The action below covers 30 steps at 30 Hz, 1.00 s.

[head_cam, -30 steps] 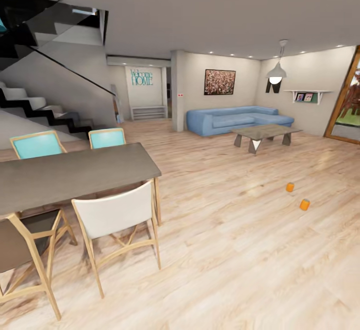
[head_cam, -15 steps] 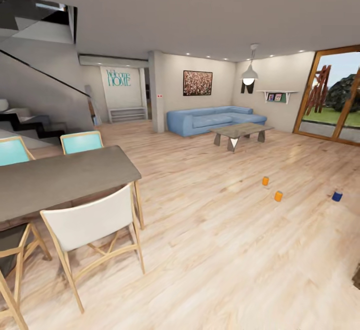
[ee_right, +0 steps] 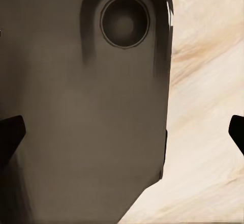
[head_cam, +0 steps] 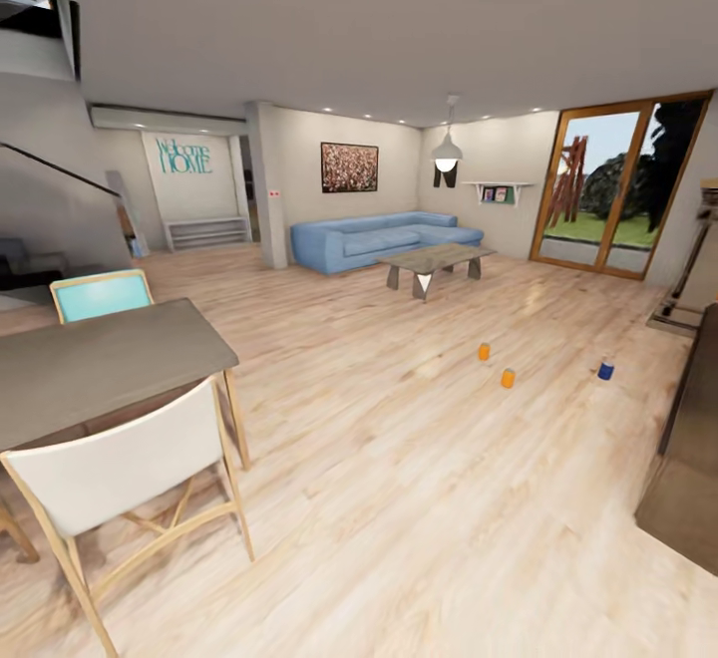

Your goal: Put the three can of soda from the living room inside the tash can in the kitchen.

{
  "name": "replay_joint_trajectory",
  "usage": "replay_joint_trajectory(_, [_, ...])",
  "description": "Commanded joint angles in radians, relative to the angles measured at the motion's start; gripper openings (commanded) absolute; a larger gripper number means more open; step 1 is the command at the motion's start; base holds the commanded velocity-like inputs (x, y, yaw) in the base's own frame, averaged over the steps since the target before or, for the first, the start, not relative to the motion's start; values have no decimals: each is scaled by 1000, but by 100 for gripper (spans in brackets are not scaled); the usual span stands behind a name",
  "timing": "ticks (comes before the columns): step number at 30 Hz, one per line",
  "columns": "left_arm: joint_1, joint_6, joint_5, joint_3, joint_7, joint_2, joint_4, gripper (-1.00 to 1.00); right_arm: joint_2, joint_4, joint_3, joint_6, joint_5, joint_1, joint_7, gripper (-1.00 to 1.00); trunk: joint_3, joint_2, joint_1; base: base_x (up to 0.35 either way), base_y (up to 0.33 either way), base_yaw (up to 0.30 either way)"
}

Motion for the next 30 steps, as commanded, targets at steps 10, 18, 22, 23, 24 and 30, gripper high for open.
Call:
replay_joint_trajectory(10, [0,-18,0,-2,0,0,0,100,8,0,0,2,0,0,1,100,3,0,0,0,0,-283])
replay_joint_trajectory(18, [0,-25,-2,-3,0,0,0,100,10,0,1,6,0,0,3,100,6,0,0,0,0,-283])
replay_joint_trajectory(22, [0,-32,-2,-3,0,0,0,100,10,0,1,8,0,0,3,100,8,0,0,0,0,-283])
replay_joint_trajectory(23, [0,-32,-2,-3,0,0,0,100,10,0,1,8,0,0,3,100,8,0,0,0,0,-283])
replay_joint_trajectory(24, [0,-34,-2,-4,0,0,0,100,10,0,1,8,0,0,3,100,8,0,0,0,0,-283])
replay_joint_trajectory(30, [0,-37,-2,-4,0,-1,0,100,10,0,1,9,0,0,3,100,10,0,0,0,0,-283])
